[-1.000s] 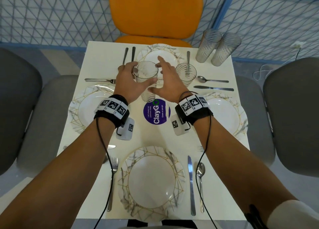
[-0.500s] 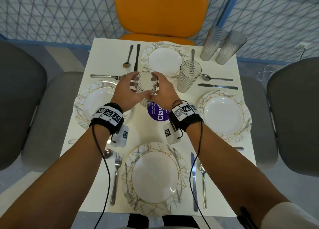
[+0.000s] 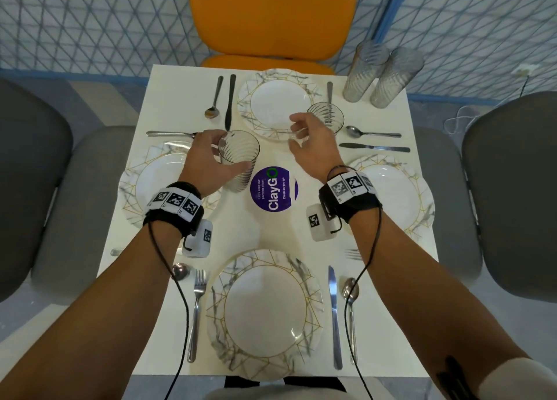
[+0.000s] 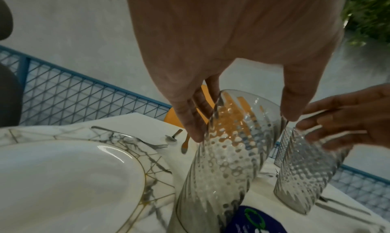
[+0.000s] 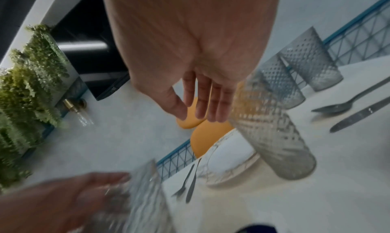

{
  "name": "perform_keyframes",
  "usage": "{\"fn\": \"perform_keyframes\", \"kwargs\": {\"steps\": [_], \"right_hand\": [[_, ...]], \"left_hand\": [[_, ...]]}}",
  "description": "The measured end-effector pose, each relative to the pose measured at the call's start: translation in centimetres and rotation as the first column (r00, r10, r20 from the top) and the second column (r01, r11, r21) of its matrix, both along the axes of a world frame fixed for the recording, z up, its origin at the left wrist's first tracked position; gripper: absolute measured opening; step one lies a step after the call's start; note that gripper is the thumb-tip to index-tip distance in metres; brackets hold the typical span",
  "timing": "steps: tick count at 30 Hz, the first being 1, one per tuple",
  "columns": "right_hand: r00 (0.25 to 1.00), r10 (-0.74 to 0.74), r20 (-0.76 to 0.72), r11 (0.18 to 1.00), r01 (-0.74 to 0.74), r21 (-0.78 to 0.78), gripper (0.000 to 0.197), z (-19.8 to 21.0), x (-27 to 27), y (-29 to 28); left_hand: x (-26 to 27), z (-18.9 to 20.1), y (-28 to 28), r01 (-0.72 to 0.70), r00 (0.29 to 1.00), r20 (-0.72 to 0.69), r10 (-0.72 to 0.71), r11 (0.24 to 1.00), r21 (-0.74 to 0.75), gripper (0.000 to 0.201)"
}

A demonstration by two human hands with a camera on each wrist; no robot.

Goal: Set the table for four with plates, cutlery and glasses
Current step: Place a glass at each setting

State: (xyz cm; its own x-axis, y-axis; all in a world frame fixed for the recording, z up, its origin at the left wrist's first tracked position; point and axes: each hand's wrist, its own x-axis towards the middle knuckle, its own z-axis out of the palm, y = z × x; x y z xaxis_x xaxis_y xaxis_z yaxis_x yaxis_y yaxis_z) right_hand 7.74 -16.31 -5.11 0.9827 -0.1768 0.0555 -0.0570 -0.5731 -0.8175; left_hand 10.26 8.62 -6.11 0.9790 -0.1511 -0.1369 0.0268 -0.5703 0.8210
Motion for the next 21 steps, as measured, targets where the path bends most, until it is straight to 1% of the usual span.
{"fn": "perform_keyframes", "kwargs": {"steps": [2, 4, 7, 10, 15, 18, 21], "right_hand": [[0.995, -0.062, 0.076, 0.998, 0.063, -0.003, 0.036, 0.7, 0.3, -1.3], [0.979, -0.125, 0.160, 0.992, 0.127, 0.001, 0.030, 1.4, 0.4, -2.4], [0.951, -0.207, 0.229, 0.978, 0.206, 0.028, 0.025, 2.1, 0.3, -4.0], [0.941, -0.246, 0.234, 0.968, 0.251, 0.007, 0.023, 2.1, 0.2, -5.4], [0.941, -0.261, 0.217, 0.943, 0.297, -0.150, 0.029, 1.3, 0.1, -7.0], [0.940, -0.260, 0.223, 0.940, 0.299, -0.163, 0.027, 1.2, -0.2, -7.3], [0.939, -0.266, 0.216, 0.944, 0.299, -0.137, 0.027, 1.7, -0.3, -7.8]], "left_hand": [[-0.5, 0.0, 0.4, 0.073, 0.997, 0.014, -0.073, 0.997, 0.023, 0.090], [-1.1, 0.1, 0.8, 0.138, 0.990, 0.016, -0.139, 0.989, 0.048, 0.088], [-2.0, 0.3, 1.3, 0.187, 0.982, 0.009, -0.188, 0.980, 0.071, 0.084], [-2.9, 0.6, 1.9, 0.208, 0.978, -0.018, -0.207, 0.975, 0.085, 0.083], [-4.2, 1.3, 2.5, 0.257, 0.966, -0.063, -0.251, 0.959, 0.119, 0.090], [-4.6, 1.6, 2.6, 0.282, 0.959, -0.065, -0.276, 0.947, 0.152, 0.088], [-4.3, 2.6, 2.6, 0.272, 0.962, -0.089, -0.259, 0.939, 0.211, 0.099]]}}
